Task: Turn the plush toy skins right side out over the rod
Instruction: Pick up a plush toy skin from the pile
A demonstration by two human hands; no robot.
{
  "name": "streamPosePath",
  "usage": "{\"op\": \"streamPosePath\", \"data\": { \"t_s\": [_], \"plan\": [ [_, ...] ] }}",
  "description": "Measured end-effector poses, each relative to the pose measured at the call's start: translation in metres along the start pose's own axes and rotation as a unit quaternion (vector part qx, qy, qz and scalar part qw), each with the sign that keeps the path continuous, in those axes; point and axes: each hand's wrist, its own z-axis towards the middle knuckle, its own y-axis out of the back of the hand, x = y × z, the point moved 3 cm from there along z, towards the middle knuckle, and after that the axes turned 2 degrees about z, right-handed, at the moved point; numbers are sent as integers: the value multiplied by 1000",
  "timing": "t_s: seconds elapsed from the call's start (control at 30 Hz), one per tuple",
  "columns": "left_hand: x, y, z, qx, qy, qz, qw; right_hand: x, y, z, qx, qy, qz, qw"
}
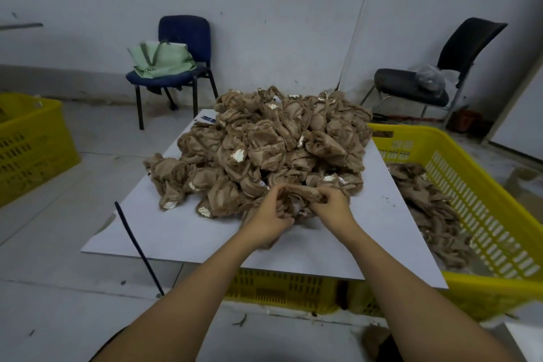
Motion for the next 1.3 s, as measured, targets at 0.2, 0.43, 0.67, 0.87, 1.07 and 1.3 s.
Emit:
{"op": "streamPosePath", "data": {
  "t_s": [0.2, 0.43, 0.67, 0.87, 1.07, 1.3],
  "plan": [
    [16, 1, -9, 49, 22, 53, 997, -4, 13, -7, 24, -16, -9, 1000],
    [20, -13, -9, 72, 35, 155, 985, -10, 11, -9, 33, -85, 50, 995],
    [15, -1, -11, -77, -15, 238, 968, -6, 0, -3, 73, -177, 275, 942],
    [21, 5, -15, -161, 50, 312, 935, -7, -7, 6, 3, -238, 361, 902],
    [23, -2, -16, -141, 99, 256, 951, -8, -8, 4, -42, -279, 393, 875],
    [19, -12, -12, -118, 104, 230, 960, -15, -3, 5, -62, -296, 379, 875]
  ]
}}
